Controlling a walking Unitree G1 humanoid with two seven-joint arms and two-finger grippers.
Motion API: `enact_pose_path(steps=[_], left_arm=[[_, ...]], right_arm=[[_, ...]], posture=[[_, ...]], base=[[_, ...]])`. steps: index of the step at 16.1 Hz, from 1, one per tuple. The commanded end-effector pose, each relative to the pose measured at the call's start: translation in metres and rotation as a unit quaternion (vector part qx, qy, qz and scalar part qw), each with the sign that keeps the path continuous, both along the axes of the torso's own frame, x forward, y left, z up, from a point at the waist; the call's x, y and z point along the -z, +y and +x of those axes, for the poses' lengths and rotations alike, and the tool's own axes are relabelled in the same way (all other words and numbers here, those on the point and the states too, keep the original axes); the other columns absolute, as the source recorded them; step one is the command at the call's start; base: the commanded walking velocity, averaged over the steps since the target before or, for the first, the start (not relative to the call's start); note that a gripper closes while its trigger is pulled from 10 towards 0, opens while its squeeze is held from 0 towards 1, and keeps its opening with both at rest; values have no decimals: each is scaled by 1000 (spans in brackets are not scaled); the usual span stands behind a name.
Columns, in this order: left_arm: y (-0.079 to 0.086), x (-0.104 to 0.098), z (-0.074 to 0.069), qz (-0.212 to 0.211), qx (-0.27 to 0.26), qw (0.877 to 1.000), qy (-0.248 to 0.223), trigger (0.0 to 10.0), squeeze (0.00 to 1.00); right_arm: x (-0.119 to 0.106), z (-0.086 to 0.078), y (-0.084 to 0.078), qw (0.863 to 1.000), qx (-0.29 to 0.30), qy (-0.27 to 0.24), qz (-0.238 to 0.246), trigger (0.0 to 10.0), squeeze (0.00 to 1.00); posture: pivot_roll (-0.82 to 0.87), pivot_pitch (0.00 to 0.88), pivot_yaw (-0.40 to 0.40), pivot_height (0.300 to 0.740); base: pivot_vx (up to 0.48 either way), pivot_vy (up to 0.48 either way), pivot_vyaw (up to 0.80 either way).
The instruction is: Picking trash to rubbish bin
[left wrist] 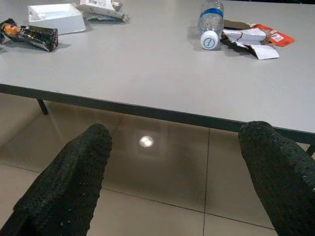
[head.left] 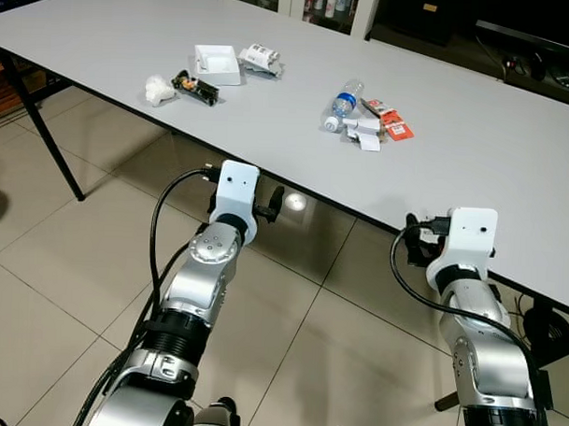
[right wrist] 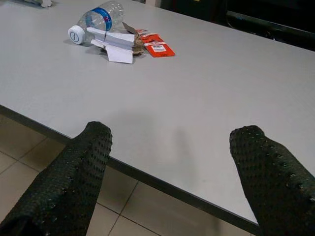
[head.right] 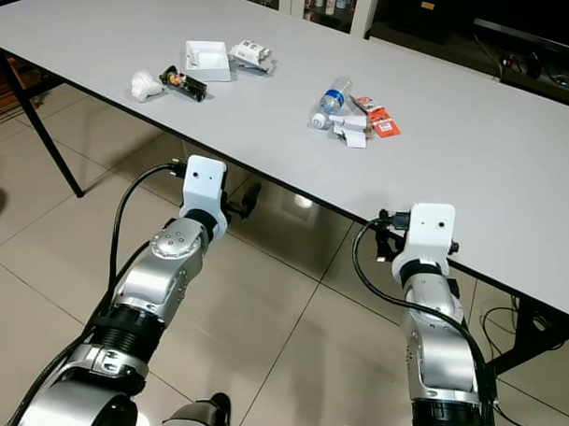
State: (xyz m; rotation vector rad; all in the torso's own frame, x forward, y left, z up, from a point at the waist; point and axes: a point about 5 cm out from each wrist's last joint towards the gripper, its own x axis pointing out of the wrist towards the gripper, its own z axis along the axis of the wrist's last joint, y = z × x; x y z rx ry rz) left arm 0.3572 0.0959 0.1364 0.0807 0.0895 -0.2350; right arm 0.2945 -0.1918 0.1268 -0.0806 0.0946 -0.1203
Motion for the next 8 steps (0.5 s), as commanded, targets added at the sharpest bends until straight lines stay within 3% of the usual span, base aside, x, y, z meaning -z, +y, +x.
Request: enact_pose_path(steps=[1, 3, 8], left_arm=[[-4, 2, -1, -8, 15, 1000, 6, 10000, 0], [-4, 2, -1, -19, 16, 1000, 7, 10000, 0], [-5, -1, -1, -18, 24, 1000, 1, 10000, 0]], right_arm=[[0, -1, -3, 1000, 9, 3, 1, 10000, 0], [-1, -1, -1, 1000, 6, 1, -3, 10000, 0], [-4, -2, 5, 1000, -6, -6, -9, 10000, 0]], posture=[[176, 88, -74, 740], [176, 88, -73, 740], [173, 90, -72, 740]], base=[[0, 0, 0], [0, 0, 0], [418, 0, 0]])
